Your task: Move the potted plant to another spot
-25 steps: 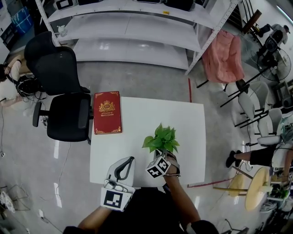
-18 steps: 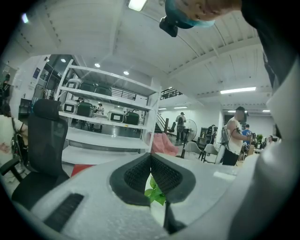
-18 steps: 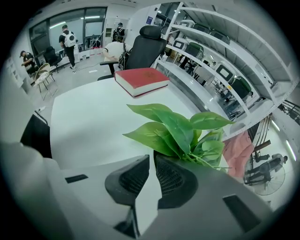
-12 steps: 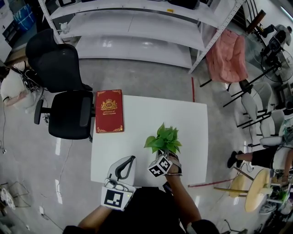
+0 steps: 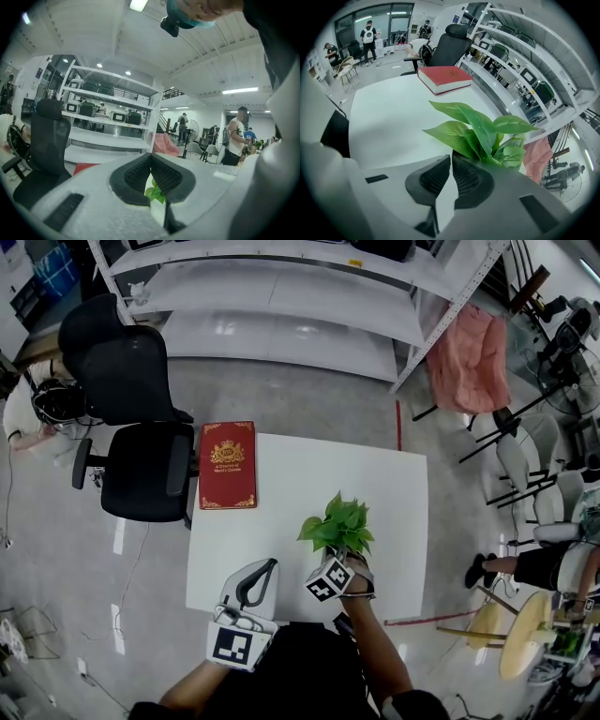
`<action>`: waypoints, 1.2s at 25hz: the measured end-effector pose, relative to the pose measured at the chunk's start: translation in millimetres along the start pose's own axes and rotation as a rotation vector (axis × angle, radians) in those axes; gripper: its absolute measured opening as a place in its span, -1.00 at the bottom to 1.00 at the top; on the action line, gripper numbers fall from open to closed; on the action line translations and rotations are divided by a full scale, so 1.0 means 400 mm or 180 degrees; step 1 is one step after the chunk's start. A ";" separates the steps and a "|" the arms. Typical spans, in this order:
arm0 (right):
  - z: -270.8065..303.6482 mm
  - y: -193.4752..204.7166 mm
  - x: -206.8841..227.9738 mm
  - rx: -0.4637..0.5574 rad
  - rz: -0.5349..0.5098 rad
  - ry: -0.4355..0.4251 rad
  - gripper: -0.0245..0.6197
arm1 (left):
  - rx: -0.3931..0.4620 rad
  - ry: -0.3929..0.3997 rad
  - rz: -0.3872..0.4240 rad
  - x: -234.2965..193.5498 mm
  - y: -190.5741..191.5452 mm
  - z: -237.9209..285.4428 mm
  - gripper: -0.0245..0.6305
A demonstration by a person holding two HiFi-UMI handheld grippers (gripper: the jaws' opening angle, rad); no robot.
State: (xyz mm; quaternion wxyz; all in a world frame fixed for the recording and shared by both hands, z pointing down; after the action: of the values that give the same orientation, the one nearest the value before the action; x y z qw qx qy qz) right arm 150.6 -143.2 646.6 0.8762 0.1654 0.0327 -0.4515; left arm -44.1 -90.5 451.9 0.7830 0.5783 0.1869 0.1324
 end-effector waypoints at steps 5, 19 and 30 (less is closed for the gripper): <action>0.007 0.000 -0.004 -0.0031 -0.0075 -0.0004 -0.90 | 0.0009 -0.0047 -0.0017 -0.001 0.002 -0.015 -0.87; -0.011 -0.005 -0.038 0.0021 -0.0165 -0.0120 -0.90 | 0.0070 -0.0177 -0.0034 0.004 0.004 -0.073 -0.87; -0.011 -0.027 -0.092 0.0068 -0.0374 -0.0191 -0.90 | 0.0118 -0.0378 -0.0069 -0.009 0.019 -0.139 -0.87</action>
State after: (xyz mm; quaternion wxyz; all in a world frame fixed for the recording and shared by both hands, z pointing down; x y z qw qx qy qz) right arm 120.6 -119.1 647.1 0.8469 0.1589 0.0112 -0.5073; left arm -72.1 -42.1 445.0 0.7833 0.5975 0.1488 0.0858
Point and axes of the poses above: the fingertips, and each gripper's own axes: z forward along the fingers, x to its right, y out of its underside, the point moved 9 cm from there along -z, backward along the fingers, and after that the axes turned 9 degrees about -y, right-handed, at the moved point
